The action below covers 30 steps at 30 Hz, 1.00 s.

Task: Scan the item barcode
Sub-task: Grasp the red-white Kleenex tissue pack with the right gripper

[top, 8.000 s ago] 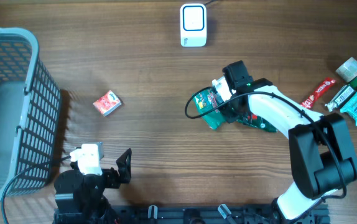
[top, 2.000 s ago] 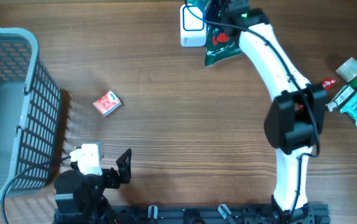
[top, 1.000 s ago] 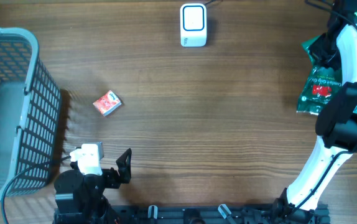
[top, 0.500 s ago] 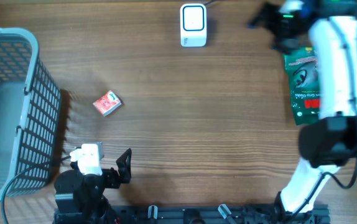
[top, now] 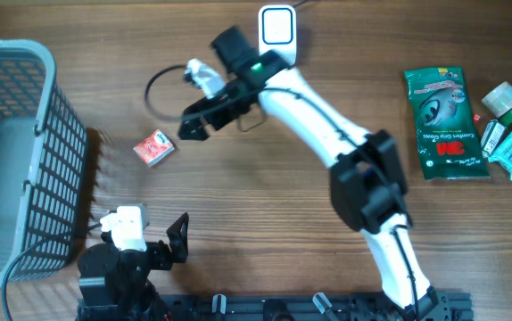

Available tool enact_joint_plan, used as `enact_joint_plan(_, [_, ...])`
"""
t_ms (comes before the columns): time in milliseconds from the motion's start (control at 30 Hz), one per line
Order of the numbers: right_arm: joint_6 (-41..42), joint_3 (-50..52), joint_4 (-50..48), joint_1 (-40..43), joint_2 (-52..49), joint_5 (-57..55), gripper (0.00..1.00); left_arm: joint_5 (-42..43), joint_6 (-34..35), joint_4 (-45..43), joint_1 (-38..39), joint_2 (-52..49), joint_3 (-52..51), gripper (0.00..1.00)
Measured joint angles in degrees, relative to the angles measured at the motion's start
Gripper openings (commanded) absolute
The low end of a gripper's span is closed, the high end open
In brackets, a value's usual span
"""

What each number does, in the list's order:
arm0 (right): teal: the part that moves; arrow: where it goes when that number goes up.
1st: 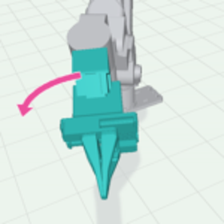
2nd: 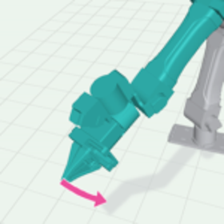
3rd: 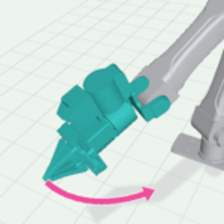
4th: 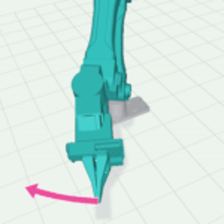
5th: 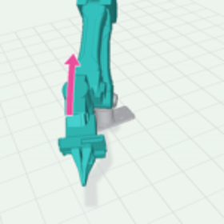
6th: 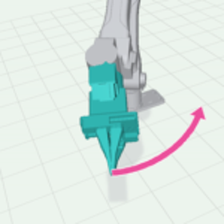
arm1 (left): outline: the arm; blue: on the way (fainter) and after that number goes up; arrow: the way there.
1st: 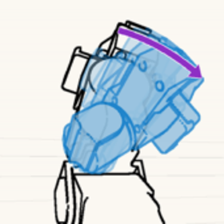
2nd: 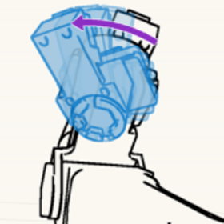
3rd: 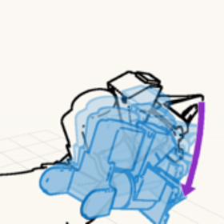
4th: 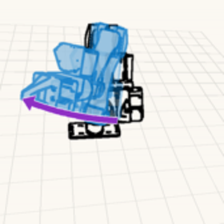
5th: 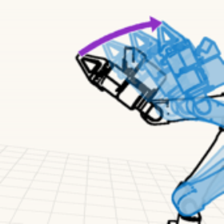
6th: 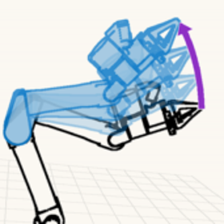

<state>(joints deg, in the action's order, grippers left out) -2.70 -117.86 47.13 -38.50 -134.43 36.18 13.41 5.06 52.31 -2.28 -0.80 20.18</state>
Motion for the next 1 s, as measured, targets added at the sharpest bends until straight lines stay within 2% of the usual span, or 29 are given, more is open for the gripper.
enact_joint_plan(167, [-3.15,0.04,-8.20,-4.70,-5.20,-5.77,1.00,0.00,0.00,-0.02,0.00,0.00,0.00,1.00])
enact_joint_plan(367, [-5.09,0.31,-15.39,-5.84,-6.84,-7.34,0.98,0.00,0.00,-0.02,0.00,0.00,0.00,1.00])
enact_joint_plan(433, [-5.11,0.31,-15.76,-6.23,-7.65,-7.32,0.86,0.00,0.00,-0.02,0.00,0.00,0.00,1.00])
enact_joint_plan(667, [-4.90,-0.07,-15.50,-10.82,-11.23,-8.68,0.09,0.00,0.00,-0.02,0.00,0.00,0.00,1.00])
enact_joint_plan(700, [-4.81,-0.17,-15.02,-11.26,-11.30,-9.05,0.04,0.00,0.00,-0.04,0.00,0.00,0.00,1.00])
enact_joint_plan(900, [-0.92,-0.52,-13.57,-9.70,-11.34,-9.42,0.04,0.00,0.00,-0.02,0.00,0.00,0.00,1.00])
enact_joint_plan(1000, [1.64,-1.25,-9.29,-6.60,-11.06,-9.51,0.05,0.00,0.00,-0.02,0.00,0.00,0.00,1.00])
